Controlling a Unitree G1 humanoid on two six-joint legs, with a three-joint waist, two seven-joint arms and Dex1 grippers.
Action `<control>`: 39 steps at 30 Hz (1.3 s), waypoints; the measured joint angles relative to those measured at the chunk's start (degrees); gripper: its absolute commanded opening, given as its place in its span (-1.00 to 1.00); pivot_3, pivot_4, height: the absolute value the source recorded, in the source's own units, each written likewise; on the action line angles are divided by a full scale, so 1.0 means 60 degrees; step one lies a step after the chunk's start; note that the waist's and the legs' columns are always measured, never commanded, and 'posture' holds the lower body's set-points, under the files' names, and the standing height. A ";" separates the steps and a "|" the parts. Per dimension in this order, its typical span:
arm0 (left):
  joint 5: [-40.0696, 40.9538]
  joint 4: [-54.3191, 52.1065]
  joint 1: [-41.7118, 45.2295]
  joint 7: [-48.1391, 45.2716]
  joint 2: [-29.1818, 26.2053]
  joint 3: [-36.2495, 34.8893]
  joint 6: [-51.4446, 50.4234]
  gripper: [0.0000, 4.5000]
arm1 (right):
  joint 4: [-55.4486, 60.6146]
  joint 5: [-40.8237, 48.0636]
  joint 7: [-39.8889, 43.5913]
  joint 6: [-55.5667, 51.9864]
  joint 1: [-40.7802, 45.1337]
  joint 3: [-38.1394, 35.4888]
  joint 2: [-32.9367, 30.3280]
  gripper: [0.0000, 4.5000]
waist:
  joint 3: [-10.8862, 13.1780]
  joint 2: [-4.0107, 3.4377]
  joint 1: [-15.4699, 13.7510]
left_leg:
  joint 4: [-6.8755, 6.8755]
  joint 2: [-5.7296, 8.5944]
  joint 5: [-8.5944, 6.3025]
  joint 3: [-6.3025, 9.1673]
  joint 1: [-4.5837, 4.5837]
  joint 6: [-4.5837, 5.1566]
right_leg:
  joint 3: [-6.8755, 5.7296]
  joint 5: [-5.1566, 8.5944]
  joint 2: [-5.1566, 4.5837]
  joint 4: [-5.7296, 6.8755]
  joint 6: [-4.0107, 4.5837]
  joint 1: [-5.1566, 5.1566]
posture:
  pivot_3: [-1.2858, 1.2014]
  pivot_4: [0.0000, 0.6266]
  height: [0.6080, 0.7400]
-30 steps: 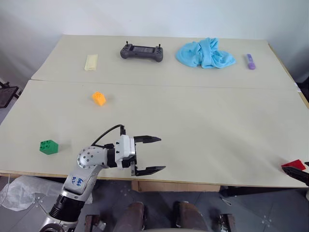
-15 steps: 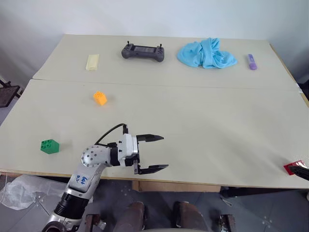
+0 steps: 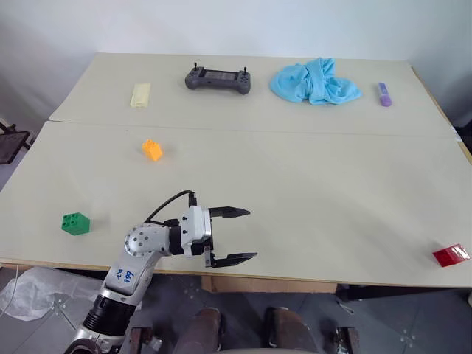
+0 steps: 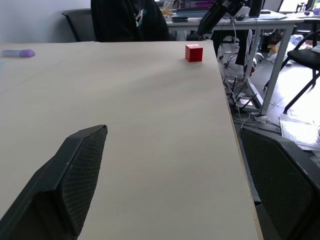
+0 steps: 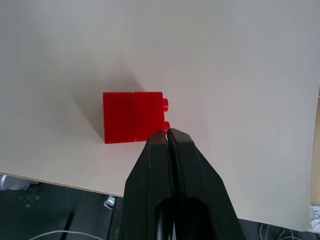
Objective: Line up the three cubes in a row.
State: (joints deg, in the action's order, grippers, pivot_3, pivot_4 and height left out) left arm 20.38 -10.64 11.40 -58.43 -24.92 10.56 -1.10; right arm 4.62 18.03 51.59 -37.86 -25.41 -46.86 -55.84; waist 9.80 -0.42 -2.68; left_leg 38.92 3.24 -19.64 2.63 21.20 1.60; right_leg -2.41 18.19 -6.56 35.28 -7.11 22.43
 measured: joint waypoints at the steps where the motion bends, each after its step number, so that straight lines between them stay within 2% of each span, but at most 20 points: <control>1: 0.0000 0.0000 0.0007 -0.0003 0.0000 0.0005 0.0000 1.00 | -0.0033 -0.0002 0.0003 0.0051 0.0023 0.0138 0.0026 -0.99 | -0.0003 -0.0006 0.0002 | -0.0001 0.0000 0.0000 0.0000 -0.0001 0.0000 | 0.0000 0.0000 0.0000 0.0000 0.0000 0.0000 | 0.03 -0.52 1.00; 13: -0.0056 0.0012 0.0047 0.0015 0.0002 0.0043 0.0002 1.00 | 0.0526 0.0028 0.0010 0.0073 0.0159 0.0725 0.0085 -0.99 | 0.0000 -0.0003 -0.0001 | 0.0003 0.0000 0.0000 0.0003 -0.0002 0.0000 | -0.0003 0.0000 0.0000 0.0000 0.0000 -0.0005 | 0.03 -0.52 1.00; 23: -0.0078 0.0023 0.0050 0.0032 -0.0003 0.0023 0.0010 1.00 | 0.1320 0.0314 0.0188 -0.0837 -0.0426 0.1344 0.0389 -0.99 | 0.0001 -0.0009 -0.0069 | 0.0003 0.0005 -0.0001 0.0008 0.0004 0.0002 | -0.0004 0.0000 -0.0006 -0.0005 -0.0001 -0.0002 | 0.03 -0.52 1.00; 27: -0.0088 0.0047 0.0088 0.0026 0.0007 0.0032 0.0050 1.00 | 0.2002 0.0753 0.0428 -0.0865 -0.0527 0.1190 0.0661 -0.99 | 0.0001 -0.0012 -0.0016 | 0.0001 -0.0001 0.0000 0.0005 0.0001 -0.0002 | -0.0006 0.0000 0.0002 -0.0002 -0.0001 -0.0001 | 0.03 -0.52 1.00; 30: -0.0090 0.0065 0.0098 0.0020 0.0006 0.0030 0.0075 1.00 | 0.2934 0.1727 0.0927 -0.0992 -0.0608 0.0521 0.1066 -0.99 | -0.0001 -0.0029 -0.0015 | 0.0000 0.0000 0.0001 0.0002 0.0000 -0.0002 | -0.0002 -0.0001 0.0001 -0.0001 -0.0002 -0.0001 | 0.03 -0.52 1.00; 33: -0.0091 0.0068 0.0105 0.0017 0.0011 0.0039 0.0090 1.00 | 0.3405 0.2467 0.1357 -0.1306 -0.0877 -0.0529 0.1078 -0.73 | 0.0003 -0.0022 -0.0060 | 0.0000 0.0000 -0.0001 0.0010 0.0001 0.0000 | -0.0009 -0.0001 0.0001 -0.0007 -0.0002 -0.0007 | 0.03 -0.52 1.00; 36: -0.0091 0.0076 0.0098 0.0016 0.0008 0.0036 0.0098 1.00 | 0.3296 0.2630 0.1652 -0.1384 -0.1224 -0.1259 0.0967 -0.29 | 0.0004 -0.0020 -0.0097 | -0.0001 0.0003 -0.0006 0.0011 0.0005 0.0009 | -0.0009 -0.0002 -0.0003 -0.0025 -0.0004 -0.0011 | 0.03 -0.52 1.00; 39: -0.0091 0.0098 0.0102 0.0012 0.0017 0.0037 0.0101 1.00 | 0.2210 0.1847 0.2183 -0.0190 -0.1606 -0.1535 0.0402 0.18 | 0.0004 -0.0019 -0.0057 | -0.0004 0.0007 -0.0009 0.0000 0.0003 0.0015 | -0.0002 -0.0005 -0.0003 -0.0031 -0.0008 -0.0011 | 0.03 -0.52 1.00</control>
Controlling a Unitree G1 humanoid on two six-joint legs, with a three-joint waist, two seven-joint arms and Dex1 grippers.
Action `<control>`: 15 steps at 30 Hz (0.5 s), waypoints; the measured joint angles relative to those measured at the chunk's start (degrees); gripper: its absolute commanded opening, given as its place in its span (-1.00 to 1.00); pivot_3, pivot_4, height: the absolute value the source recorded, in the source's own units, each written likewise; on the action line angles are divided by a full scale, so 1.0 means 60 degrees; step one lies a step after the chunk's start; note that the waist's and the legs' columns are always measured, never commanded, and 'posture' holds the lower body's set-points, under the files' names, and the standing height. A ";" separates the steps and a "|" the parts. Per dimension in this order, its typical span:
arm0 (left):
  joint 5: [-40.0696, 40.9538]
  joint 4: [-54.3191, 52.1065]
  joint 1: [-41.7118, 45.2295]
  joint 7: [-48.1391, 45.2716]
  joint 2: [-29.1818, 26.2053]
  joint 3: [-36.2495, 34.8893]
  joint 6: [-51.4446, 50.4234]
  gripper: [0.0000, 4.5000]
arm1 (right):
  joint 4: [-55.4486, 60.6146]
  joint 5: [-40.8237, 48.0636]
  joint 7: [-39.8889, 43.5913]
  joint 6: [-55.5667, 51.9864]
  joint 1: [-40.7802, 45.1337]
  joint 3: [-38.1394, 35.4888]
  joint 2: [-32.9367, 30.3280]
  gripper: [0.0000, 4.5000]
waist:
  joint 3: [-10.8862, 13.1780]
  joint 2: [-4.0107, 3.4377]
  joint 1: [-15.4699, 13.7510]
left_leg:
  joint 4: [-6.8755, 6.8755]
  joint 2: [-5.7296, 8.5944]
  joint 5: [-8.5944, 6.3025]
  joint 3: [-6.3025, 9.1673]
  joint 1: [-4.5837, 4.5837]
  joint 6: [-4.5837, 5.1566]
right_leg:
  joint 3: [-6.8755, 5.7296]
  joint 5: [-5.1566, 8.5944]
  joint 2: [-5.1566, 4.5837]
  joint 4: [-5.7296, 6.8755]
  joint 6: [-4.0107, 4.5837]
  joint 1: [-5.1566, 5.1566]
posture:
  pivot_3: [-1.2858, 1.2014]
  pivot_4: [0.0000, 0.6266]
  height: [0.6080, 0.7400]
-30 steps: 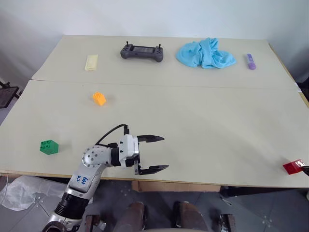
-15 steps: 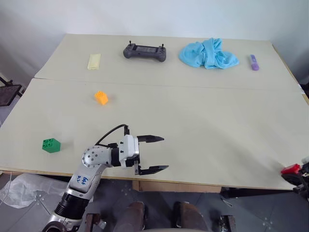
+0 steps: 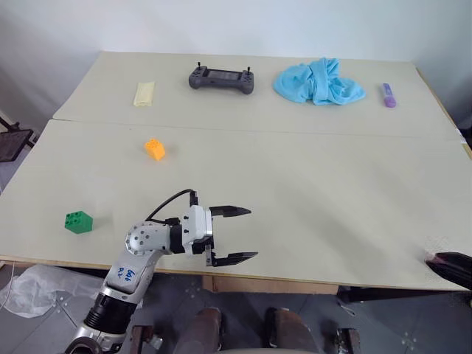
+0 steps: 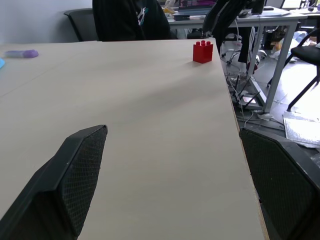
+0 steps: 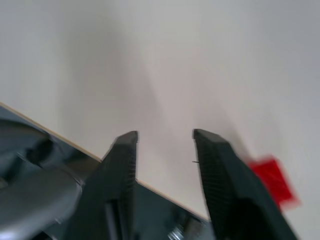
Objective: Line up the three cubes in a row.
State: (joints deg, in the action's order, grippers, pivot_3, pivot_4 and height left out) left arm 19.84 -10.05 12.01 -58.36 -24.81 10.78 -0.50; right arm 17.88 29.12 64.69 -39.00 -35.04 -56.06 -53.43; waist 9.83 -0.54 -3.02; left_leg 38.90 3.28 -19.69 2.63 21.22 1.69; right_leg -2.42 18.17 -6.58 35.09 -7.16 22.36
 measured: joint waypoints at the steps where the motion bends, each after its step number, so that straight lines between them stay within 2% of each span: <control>1: 0.0000 0.0024 0.0003 -0.0006 0.0003 0.0002 0.0002 1.00 | -0.0403 -0.0235 0.0145 0.0397 -0.0005 -0.0058 -0.0168 0.30 | 0.0000 0.0000 0.0012 | 0.0000 0.0000 0.0000 -0.0003 0.0000 0.0000 | 0.0001 0.0000 0.0000 0.0000 -0.0001 0.0000 | 0.03 -0.52 1.00; 4: 0.0000 0.0197 0.0106 -0.0035 0.0013 0.0027 0.0016 1.00 | -0.1838 -0.0918 0.0575 0.1674 0.0142 -0.0100 -0.0733 0.78 | 0.0000 0.0000 0.0039 | -0.0003 -0.0005 0.0003 -0.0001 -0.0003 -0.0004 | -0.0003 0.0000 0.0004 0.0002 0.0000 0.0001 | 0.03 -0.52 1.00; 6: 0.0000 0.0259 0.0149 -0.0077 0.0015 0.0050 0.0034 1.00 | -0.2980 -0.1292 0.0841 0.2720 0.0592 0.0196 -0.1105 0.99 | 0.0000 -0.0001 0.0093 | -0.0002 -0.0005 0.0003 -0.0008 -0.0007 -0.0004 | 0.0002 0.0000 0.0005 0.0005 0.0001 0.0001 | 0.03 -0.52 1.00; 9: 0.0001 0.0269 0.0188 -0.0100 0.0007 0.0068 0.0064 1.00 | -0.4635 -0.1811 0.1261 0.4006 0.1244 0.0850 -0.1810 0.99 | 0.0000 -0.0001 0.0211 | -0.0002 -0.0004 0.0005 -0.0012 -0.0009 -0.0001 | 0.0004 -0.0001 0.0003 0.0005 -0.0001 0.0000 | 0.03 -0.52 1.00; 15: 0.0007 0.0205 0.0130 -0.0086 -0.0092 0.0046 0.0022 1.00 | -0.5188 -0.2043 0.2231 0.4442 0.1938 0.2573 -0.2313 0.99 | -0.0002 -0.0005 0.0263 | 0.0005 -0.0007 0.0008 -0.0004 -0.0003 -0.0005 | -0.0008 0.0000 0.0003 0.0007 0.0001 0.0000 | 0.03 -0.52 1.00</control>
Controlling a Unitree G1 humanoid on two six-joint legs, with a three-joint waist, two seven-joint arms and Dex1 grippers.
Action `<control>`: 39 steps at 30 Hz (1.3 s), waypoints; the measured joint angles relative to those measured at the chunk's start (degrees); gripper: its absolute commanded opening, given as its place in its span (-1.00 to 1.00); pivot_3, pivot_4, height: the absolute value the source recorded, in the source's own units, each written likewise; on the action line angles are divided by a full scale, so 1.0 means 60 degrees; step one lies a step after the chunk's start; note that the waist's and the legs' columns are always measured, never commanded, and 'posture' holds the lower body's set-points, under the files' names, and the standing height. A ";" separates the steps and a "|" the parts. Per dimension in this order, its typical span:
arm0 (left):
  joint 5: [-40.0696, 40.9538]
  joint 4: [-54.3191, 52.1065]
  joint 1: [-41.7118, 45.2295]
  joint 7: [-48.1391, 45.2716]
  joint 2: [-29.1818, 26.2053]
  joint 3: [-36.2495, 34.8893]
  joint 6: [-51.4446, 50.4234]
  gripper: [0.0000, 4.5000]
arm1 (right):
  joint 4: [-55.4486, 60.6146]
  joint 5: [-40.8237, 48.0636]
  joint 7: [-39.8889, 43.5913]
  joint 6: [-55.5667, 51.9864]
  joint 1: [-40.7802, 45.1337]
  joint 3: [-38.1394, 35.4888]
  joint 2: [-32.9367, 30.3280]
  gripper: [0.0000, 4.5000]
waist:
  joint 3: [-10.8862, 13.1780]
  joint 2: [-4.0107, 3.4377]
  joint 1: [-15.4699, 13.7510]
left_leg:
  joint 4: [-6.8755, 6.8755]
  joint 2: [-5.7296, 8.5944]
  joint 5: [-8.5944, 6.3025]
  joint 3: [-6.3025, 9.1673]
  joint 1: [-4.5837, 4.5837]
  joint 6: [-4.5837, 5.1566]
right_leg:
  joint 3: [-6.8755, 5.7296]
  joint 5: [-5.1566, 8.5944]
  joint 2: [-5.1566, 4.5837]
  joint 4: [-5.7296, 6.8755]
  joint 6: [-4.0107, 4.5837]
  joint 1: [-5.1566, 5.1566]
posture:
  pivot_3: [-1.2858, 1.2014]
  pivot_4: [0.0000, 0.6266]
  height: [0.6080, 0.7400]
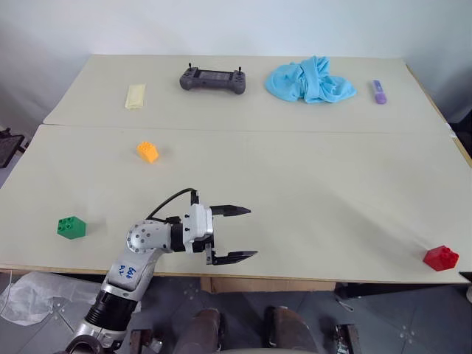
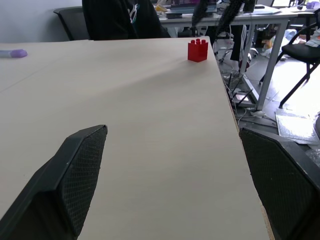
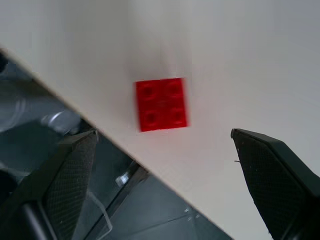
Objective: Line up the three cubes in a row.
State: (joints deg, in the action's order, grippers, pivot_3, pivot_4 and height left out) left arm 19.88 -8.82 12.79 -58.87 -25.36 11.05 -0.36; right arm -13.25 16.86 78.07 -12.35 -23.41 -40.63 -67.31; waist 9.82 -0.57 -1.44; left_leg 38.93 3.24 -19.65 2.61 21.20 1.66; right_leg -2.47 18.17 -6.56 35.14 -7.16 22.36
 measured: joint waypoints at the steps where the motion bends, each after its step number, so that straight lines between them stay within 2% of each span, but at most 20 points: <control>1: 0.0002 -0.0029 -0.0021 0.0003 -0.0024 -0.0012 -0.0025 1.00 | -0.0046 -0.0003 0.0026 -0.0022 0.0216 0.0191 -0.0027 0.99 | 0.0000 0.0000 -0.0001 | 0.0003 0.0000 0.0000 0.0000 -0.0001 0.0000 | 0.0001 -0.0001 0.0000 0.0000 -0.0001 -0.0001 | 0.03 -0.52 1.00; 7: 0.0008 -0.0313 -0.0130 0.0068 -0.0092 -0.0074 -0.0132 1.00 | -0.0693 -0.0440 -0.0289 -0.0040 0.1823 0.1643 -0.0307 0.99 | -0.0004 -0.0006 -0.0017 | 0.0007 0.0001 0.0000 0.0005 0.0002 -0.0002 | -0.0004 -0.0001 -0.0001 0.0002 -0.0001 0.0000 | 0.03 -0.52 1.00; 13: 0.0008 -0.0339 -0.0190 0.0122 -0.0126 -0.0163 -0.0253 1.00 | -0.0653 -0.0499 -0.0083 -0.0623 0.1921 0.2229 -0.0429 0.99 | -0.0004 -0.0007 -0.0036 | 0.0009 0.0002 0.0000 0.0010 0.0007 -0.0002 | -0.0011 -0.0001 -0.0003 -0.0001 -0.0001 -0.0001 | 0.03 -0.52 1.00; 16: 0.0008 -0.0400 -0.0222 0.0161 -0.0151 -0.0170 -0.0260 1.00 | -0.0541 -0.0633 0.0014 -0.0612 0.1834 0.2259 -0.0583 0.72 | -0.0005 -0.0009 -0.0013 | 0.0008 0.0002 -0.0001 0.0008 0.0005 -0.0003 | -0.0010 -0.0001 -0.0002 0.0000 -0.0001 0.0000 | 0.03 -0.52 1.00; 23: 0.0034 -0.0425 -0.0239 0.0273 -0.0162 -0.0171 -0.0268 1.00 | 0.0010 -0.0685 -0.0109 -0.0680 0.1975 0.2264 -0.0594 -0.33 | -0.0005 -0.0009 -0.0007 | 0.0009 0.0001 -0.0001 0.0007 0.0004 -0.0005 | -0.0008 -0.0001 -0.0001 0.0002 -0.0002 0.0001 | 0.03 -0.52 1.00; 30: 0.0106 -0.0532 -0.0293 0.0182 -0.0236 -0.0186 -0.0361 1.00 | 0.0932 -0.0397 -0.0112 -0.1337 0.2659 0.2665 -0.0587 -0.35 | -0.0005 -0.0011 -0.0011 | 0.0012 0.0001 -0.0001 0.0006 0.0005 -0.0005 | -0.0007 -0.0001 -0.0002 0.0005 -0.0002 0.0004 | 0.03 -0.52 1.00; 33: 0.0145 -0.0532 -0.0275 0.0091 -0.0369 -0.0297 -0.0382 1.00 | 0.2334 0.0286 0.0023 -0.2420 0.3603 0.3256 -0.0708 -0.35 | -0.0005 -0.0016 0.0047 | 0.0012 -0.0004 0.0001 0.0004 0.0003 -0.0010 | -0.0004 0.0000 0.0002 0.0015 0.0000 0.0009 | 0.03 -0.52 1.00; 36: 0.0439 -0.0543 -0.0317 0.0073 -0.0384 -0.0496 -0.0511 1.00 | 0.3708 0.0631 -0.0258 -0.4012 0.5308 0.4585 -0.1081 -0.35 | 0.0002 -0.0027 0.0015 | 0.0017 -0.0005 0.0002 0.0008 0.0005 -0.0013 | -0.0006 0.0002 0.0000 0.0028 0.0004 0.0017 | 0.03 -0.52 1.00; 39: 0.0556 -0.0472 -0.0284 0.0082 -0.0391 -0.0665 -0.0652 1.00 | 0.4721 0.0808 -0.0838 -0.5073 0.7854 0.6155 0.0013 -0.35 | 0.0019 0.0003 0.0019 | 0.0025 -0.0009 0.0000 0.0015 0.0009 -0.0023 | -0.0013 0.0005 0.0001 0.0027 0.0009 0.0018 | 0.03 -0.52 1.00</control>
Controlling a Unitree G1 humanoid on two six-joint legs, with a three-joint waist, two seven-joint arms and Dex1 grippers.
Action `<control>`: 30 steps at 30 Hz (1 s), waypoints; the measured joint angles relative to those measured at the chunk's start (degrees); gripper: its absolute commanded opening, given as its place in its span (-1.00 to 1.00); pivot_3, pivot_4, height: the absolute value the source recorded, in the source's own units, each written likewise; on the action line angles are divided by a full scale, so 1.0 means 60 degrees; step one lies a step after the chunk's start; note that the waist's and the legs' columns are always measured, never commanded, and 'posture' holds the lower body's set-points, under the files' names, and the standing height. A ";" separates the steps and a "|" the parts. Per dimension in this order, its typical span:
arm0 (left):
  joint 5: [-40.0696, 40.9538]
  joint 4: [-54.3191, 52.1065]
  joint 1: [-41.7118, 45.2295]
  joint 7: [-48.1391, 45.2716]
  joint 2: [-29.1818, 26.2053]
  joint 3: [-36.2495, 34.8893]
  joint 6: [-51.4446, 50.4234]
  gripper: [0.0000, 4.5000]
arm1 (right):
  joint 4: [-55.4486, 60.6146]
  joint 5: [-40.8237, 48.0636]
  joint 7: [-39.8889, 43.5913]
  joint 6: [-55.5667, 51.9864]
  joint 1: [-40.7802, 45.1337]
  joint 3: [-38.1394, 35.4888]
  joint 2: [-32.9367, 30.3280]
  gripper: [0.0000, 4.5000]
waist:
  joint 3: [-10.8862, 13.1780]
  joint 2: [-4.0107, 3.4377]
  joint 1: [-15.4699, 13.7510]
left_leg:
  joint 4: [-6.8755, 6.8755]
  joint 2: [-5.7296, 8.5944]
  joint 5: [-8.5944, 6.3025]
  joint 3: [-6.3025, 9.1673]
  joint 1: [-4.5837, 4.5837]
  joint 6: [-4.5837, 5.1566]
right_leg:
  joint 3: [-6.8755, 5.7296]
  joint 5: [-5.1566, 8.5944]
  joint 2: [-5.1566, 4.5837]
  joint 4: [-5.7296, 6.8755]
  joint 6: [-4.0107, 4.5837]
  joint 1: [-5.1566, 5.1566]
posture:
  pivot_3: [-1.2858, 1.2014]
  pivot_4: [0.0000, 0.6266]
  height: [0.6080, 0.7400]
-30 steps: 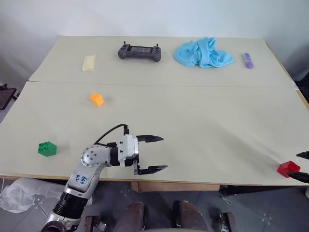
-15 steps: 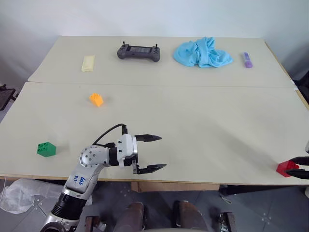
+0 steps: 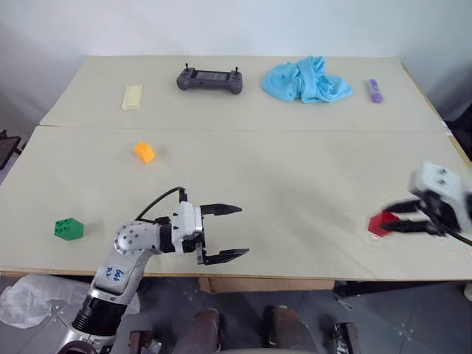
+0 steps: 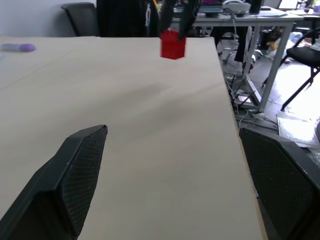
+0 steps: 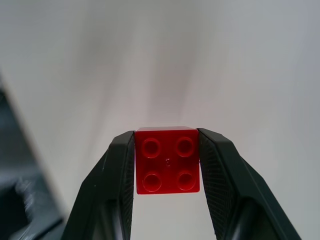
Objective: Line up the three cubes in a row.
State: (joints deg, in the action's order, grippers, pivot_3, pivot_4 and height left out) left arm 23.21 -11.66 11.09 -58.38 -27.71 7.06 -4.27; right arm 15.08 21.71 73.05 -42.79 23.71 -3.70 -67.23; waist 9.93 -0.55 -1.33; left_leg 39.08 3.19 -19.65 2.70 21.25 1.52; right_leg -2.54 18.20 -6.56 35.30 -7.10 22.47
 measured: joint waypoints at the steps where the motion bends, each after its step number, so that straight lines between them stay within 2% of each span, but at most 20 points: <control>1: 0.0005 0.0023 0.0024 0.0005 0.0000 -0.0022 -0.0003 1.00 | 0.0344 -0.0081 -0.0040 -0.0113 0.0569 0.0731 0.0373 -0.35 | 0.0000 0.0000 -0.0001 | -0.0005 0.0000 -0.0001 0.0001 0.0003 -0.0001 | -0.0001 0.0001 0.0000 0.0000 0.0001 0.0006 | 0.03 -0.52 1.00; 5: 0.0025 0.0220 -0.0086 0.0110 -0.0027 -0.0356 -0.0050 1.00 | 0.0916 -0.1443 -0.0152 0.0150 0.2206 0.3875 0.1914 -0.35 | 0.0002 0.0003 -0.0027 | -0.0004 0.0017 -0.0003 0.0023 0.0043 0.0002 | -0.0019 0.0003 -0.0006 -0.0001 0.0006 0.0034 | 0.03 -0.52 1.00; 7: 0.0017 0.0244 -0.0114 0.0107 -0.0059 -0.0390 -0.0043 1.00 | 0.0563 -0.1848 -0.0345 0.0250 0.2853 0.4585 0.2626 -0.35 | 0.0003 0.0005 -0.0025 | -0.0001 0.0032 -0.0004 0.0023 0.0050 0.0005 | -0.0019 0.0003 -0.0014 0.0015 0.0005 0.0045 | 0.03 -0.52 1.00; 9: -0.0006 0.0238 -0.0197 0.0113 -0.0103 -0.0437 -0.0009 1.00 | -0.0089 -0.2337 -0.0446 0.0561 0.3428 0.4976 0.2832 -0.35 | 0.0005 0.0009 -0.0049 | 0.0001 0.0041 -0.0004 0.0039 0.0051 0.0007 | -0.0028 0.0003 -0.0016 0.0022 0.0005 0.0037 | 0.03 -0.52 1.00; 19: -0.0182 0.0152 -0.0878 0.0307 -0.0344 -0.0641 0.0107 1.00 | -0.2871 -0.3574 0.0382 0.2118 0.4811 0.5640 0.3698 -0.35 | 0.0008 0.0013 0.0114 | -0.0001 0.0024 -0.0005 0.0031 0.0049 0.0007 | -0.0028 0.0004 -0.0004 0.0046 0.0008 0.0041 | 0.03 -0.52 1.00; 29: -0.0248 0.0102 -0.0974 0.0587 -0.0390 -0.0707 0.0221 1.00 | -0.3307 -0.3705 0.1156 0.2089 0.5017 0.5647 0.4242 -0.35 | 0.0008 0.0012 0.0225 | -0.0001 0.0025 -0.0005 0.0036 0.0048 0.0006 | -0.0029 0.0004 -0.0006 0.0052 0.0008 0.0041 | 0.03 -0.52 1.00; 30: -0.0260 0.0095 -0.0985 0.0598 -0.0390 -0.0707 0.0230 1.00 | -0.3310 -0.3725 0.1157 0.2072 0.5017 0.5647 0.4274 -0.20 | 0.0008 0.0012 0.0230 | -0.0001 0.0025 -0.0005 0.0036 0.0048 0.0006 | -0.0029 0.0004 -0.0006 0.0052 0.0008 0.0041 | 0.03 -0.52 1.00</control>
State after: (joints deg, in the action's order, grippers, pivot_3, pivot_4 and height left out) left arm 21.65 -11.08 5.18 -54.79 -30.05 2.82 -2.89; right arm -4.78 -0.64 79.99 -30.36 53.82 30.18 -41.59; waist 9.98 -0.48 0.06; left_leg 39.07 3.34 -19.68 2.92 21.54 1.56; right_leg -2.72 18.22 -6.59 35.62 -7.05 22.71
